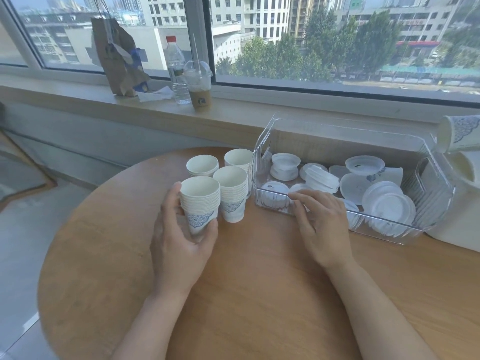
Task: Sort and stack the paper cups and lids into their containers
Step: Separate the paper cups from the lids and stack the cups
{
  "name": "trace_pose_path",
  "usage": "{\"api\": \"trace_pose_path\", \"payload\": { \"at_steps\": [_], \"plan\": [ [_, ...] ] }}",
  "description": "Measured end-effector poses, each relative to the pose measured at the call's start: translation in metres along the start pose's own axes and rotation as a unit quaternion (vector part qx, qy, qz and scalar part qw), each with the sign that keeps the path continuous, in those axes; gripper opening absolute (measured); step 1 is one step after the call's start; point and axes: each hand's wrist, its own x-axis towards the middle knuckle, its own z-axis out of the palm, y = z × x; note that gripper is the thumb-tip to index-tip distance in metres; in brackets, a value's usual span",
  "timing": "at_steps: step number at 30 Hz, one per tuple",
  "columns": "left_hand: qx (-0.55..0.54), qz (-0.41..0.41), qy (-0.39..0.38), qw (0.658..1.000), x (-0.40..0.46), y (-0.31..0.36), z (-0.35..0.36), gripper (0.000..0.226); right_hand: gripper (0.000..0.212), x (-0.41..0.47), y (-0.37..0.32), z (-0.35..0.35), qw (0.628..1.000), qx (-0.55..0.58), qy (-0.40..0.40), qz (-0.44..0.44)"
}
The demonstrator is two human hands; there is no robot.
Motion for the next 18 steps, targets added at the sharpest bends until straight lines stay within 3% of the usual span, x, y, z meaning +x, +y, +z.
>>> {"api": "trace_pose_path", "payload": {
  "at_steps": [18],
  "plan": [
    [0.008,-0.047,-0.037,0.998,0.017,-0.023,0.01,0.09,0.029,-0.001,0.003,0.005,1.0,-0.016,0.002,-0.002]
  ]
}}
